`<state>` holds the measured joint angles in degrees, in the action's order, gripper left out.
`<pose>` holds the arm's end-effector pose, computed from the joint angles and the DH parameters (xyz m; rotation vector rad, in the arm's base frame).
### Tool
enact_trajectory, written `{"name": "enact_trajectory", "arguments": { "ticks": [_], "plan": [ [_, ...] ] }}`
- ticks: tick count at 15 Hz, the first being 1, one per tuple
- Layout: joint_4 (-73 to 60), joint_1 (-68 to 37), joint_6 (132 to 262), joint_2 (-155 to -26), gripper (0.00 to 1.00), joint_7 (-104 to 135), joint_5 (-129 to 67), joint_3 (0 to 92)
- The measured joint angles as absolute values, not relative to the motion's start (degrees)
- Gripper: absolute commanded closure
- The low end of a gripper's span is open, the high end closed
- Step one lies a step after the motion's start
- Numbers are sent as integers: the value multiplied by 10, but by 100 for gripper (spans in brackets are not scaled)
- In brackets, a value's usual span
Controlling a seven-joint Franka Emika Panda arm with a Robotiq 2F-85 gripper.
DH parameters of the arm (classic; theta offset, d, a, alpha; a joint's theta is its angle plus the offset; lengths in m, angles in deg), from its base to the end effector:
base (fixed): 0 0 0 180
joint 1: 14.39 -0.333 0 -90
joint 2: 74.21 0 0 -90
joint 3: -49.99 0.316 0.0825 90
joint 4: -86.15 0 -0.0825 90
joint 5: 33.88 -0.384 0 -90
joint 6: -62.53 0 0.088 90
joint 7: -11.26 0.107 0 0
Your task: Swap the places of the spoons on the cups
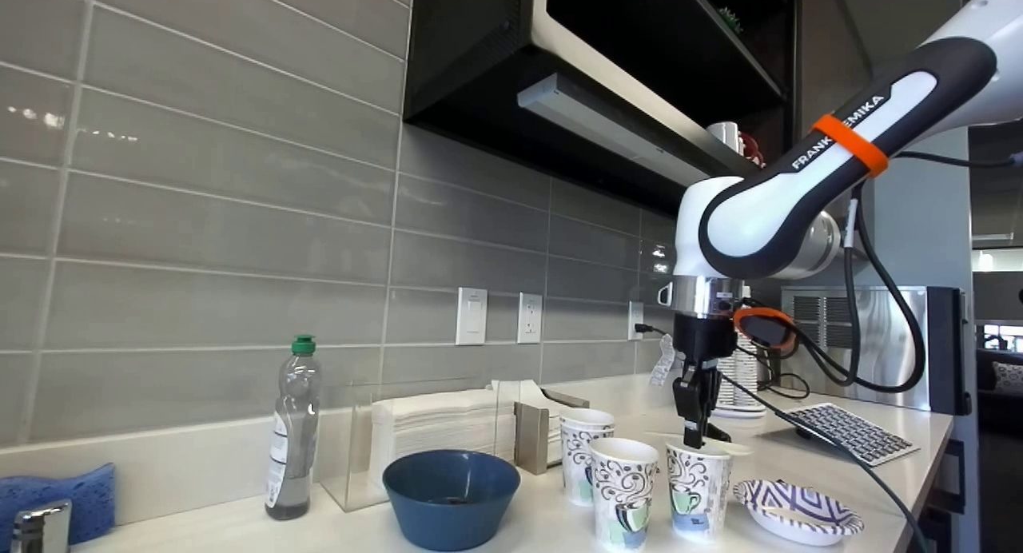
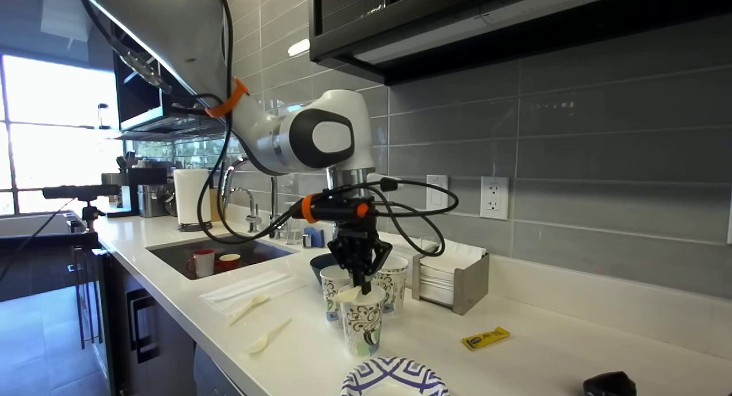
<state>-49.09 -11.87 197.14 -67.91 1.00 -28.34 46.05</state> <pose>0.4927 -0.0573 0.3811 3.0538 0.2001 0.1355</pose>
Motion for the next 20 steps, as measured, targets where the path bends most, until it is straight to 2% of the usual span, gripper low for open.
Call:
{"name": "enact_trajectory", "arguments": {
  "ticks": [1, 2, 10, 15, 20],
  "plan": [
    [-491, -119, 1971, -679, 60, 10, -283, 460],
    [-491, -119, 1971, -679, 55, 10, -284, 460],
    [-491, -119, 1971, -675, 0, 21, -284, 460],
    [-492, -119, 1960, -641, 0, 62, -245, 470],
    [-493, -139, 1881, -583, 0, 77, -231, 515]
  ]
}}
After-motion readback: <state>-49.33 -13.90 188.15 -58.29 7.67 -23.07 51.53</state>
